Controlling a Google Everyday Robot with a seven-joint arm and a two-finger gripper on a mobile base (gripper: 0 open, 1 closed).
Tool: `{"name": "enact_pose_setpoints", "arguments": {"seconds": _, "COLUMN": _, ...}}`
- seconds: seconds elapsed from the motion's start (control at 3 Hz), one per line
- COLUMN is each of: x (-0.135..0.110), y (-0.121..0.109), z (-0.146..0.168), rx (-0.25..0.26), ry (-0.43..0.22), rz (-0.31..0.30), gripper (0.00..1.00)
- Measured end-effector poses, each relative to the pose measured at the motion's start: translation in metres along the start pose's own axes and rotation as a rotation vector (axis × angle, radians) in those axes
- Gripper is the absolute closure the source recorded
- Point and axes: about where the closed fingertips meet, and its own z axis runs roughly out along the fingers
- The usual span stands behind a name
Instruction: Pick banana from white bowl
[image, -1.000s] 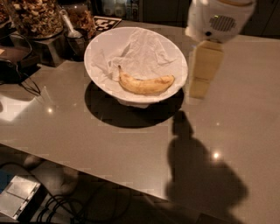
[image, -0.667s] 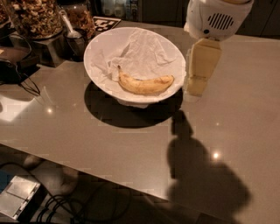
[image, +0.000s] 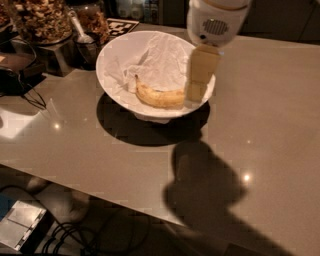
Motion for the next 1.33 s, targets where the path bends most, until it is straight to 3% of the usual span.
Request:
{"name": "enact_pose_setpoints", "arguments": {"seconds": 0.67, "x": -0.046, "y": -0.03, "z": 0.039, "rx": -0.045, "ry": 0.017, "rz": -0.038, "gripper": 0.0}}
{"name": "enact_pose_setpoints", "arguments": {"seconds": 1.0, "x": -0.056, "y": -0.039, "z": 0.066, "rx": -0.087, "ry": 0.03, "rz": -0.044, "gripper": 0.14}}
{"name": "enact_pose_setpoints", "arguments": {"seconds": 1.33, "x": -0.056, "y": -0.051, "z": 0.086, "rx": -0.119, "ry": 0.033, "rz": -0.028, "gripper": 0.16}}
